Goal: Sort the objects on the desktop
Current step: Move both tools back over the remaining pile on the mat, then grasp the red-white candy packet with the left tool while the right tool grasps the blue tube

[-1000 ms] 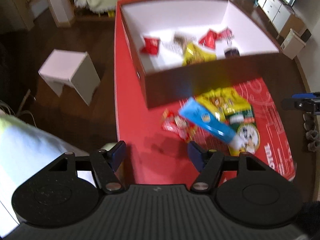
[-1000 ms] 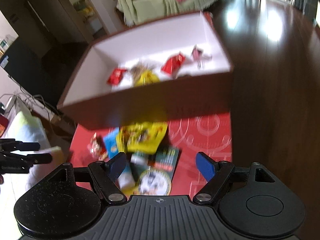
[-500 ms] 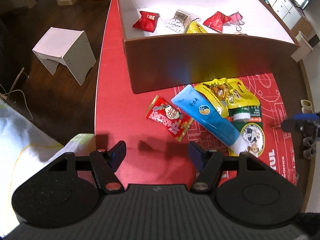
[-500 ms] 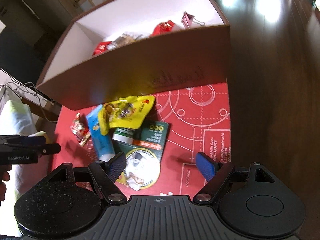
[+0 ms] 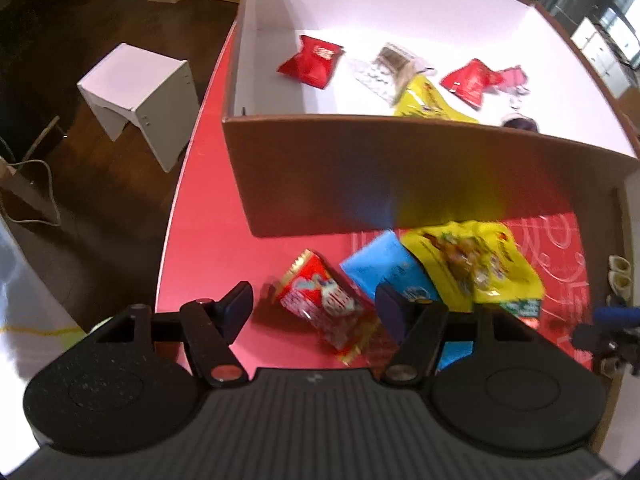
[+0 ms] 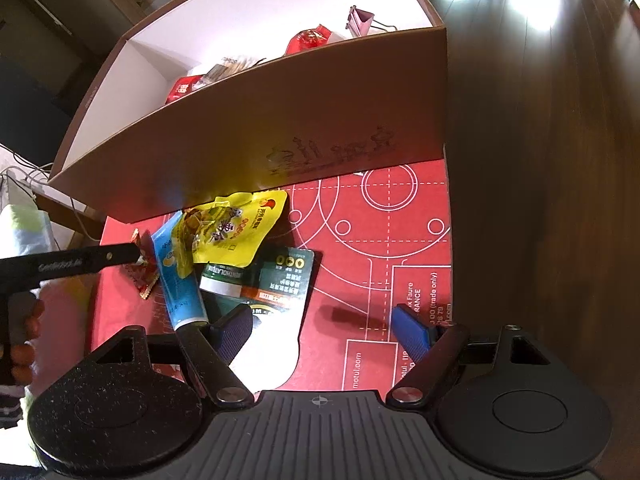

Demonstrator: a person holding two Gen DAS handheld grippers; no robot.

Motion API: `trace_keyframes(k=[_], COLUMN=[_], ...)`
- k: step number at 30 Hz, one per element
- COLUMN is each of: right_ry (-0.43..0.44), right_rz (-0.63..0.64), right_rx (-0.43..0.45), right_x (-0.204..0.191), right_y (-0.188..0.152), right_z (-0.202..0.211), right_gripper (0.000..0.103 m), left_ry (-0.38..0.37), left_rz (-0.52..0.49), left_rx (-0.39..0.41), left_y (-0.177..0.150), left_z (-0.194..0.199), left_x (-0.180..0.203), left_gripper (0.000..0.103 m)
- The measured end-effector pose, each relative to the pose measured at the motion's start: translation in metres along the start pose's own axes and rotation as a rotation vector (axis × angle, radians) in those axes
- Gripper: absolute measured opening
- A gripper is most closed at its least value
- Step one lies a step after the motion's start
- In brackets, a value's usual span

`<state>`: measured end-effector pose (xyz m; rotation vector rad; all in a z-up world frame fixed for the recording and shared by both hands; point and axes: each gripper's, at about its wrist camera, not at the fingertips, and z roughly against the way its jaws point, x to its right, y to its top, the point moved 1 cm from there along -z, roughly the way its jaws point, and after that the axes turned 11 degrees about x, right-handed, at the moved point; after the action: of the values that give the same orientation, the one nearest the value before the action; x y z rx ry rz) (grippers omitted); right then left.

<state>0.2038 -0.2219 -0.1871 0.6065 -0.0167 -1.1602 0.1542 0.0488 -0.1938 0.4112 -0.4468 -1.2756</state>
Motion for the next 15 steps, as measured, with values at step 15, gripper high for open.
trace_keyframes(k=[15], right_ry=[0.031], right_rz=[0.112], right_rx=[-0.038], right_x=[-0.023], right_y=[-0.002], right_z=[-0.010], right_gripper=[0.079], left_ry=[0.001], left_rz=[-0.092], left_rx=[-0.016], left_y=[-0.020], left_z=[-0.004], left_x=[-0.006], left_gripper=[0.024])
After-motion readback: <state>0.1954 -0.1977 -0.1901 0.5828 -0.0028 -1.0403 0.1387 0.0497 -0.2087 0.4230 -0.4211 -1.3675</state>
